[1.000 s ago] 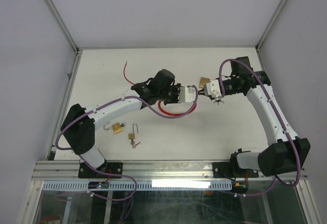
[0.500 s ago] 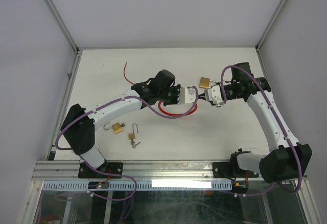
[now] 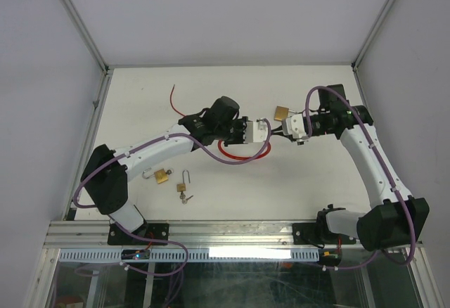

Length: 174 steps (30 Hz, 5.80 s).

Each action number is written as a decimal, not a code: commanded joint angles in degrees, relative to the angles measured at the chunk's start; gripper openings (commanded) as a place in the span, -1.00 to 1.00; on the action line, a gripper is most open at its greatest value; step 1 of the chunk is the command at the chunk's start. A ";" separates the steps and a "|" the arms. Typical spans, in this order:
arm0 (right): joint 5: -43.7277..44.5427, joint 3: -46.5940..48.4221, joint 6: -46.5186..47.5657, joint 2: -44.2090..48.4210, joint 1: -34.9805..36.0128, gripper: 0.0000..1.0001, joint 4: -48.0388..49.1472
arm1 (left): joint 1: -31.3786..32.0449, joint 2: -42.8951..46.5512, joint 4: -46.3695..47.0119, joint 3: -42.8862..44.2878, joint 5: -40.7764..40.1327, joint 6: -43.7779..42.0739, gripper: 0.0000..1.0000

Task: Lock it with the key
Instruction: Lock the lock, then place the lock at the center of the board, then place the key at the center of the board.

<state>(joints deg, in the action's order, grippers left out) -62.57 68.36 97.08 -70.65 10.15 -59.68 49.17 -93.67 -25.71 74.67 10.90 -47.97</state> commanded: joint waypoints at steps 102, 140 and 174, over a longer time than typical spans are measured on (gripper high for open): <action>-5.32 -17.82 -62.18 -7.96 -18.82 -1.00 36.52 | -27.54 -27.32 30.30 10.34 5.67 66.56 -0.47; 3.12 -6.92 -63.96 -11.78 -6.32 -1.00 36.99 | -27.96 28.80 65.06 -43.10 -0.66 73.22 0.98; 26.17 15.46 -80.02 -44.67 7.43 -0.15 47.20 | -28.08 40.01 58.04 -62.03 -6.55 91.59 0.86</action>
<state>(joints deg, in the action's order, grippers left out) -38.94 80.73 16.88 -117.10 17.39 -11.49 21.63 -53.28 31.27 12.01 6.35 39.13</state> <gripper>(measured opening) 0.354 0.926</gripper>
